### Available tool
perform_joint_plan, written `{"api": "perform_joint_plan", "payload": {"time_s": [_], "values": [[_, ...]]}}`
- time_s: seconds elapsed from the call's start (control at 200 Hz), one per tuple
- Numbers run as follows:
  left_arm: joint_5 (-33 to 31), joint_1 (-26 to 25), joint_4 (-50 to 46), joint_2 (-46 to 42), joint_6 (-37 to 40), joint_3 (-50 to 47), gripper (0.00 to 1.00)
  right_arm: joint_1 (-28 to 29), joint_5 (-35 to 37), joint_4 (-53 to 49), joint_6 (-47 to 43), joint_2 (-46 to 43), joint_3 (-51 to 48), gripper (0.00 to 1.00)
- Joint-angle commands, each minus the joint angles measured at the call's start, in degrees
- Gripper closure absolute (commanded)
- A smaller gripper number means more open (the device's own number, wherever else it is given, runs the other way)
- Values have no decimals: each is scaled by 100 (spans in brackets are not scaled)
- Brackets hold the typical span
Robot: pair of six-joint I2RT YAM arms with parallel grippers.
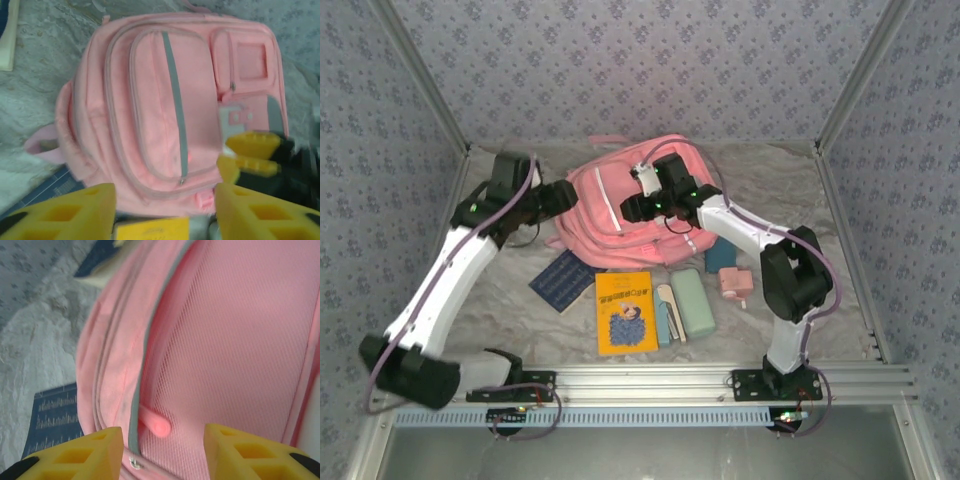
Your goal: Pack the student bag
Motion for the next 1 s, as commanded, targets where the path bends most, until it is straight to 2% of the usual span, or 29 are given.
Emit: {"api": "perform_joint_plan", "payload": {"time_s": [0.0,0.165,0.365,0.455,0.6,0.695,0.869,0.994], "values": [[110,-38,463,-617,82,-1004,35,162,211,-1298,103,270,654,50],[109,-189,541,-1333,185,-1973,35,432,781,-1844,10,693,993,35],[-94,-394,420,-1584,513,-2187,35,592,755,-2150,228,1387,1574,36],[-17,-426,377,-1529,577,-2102,35,659,622,-2182,362,1663,1860,47],[-17,-437,392,-1519,612,-2089,35,653,366,-2161,534,1872,2113,81],[-42,-455,353,-1583,626,-2102,35,602,261,-2073,579,1770,2091,100],[-164,-736,152,-1430,746,-2001,34,435,-40,-1797,878,1392,1962,100],[-271,-1078,10,-1331,718,-1972,37,309,-280,-1598,1149,1133,1850,100]]}}
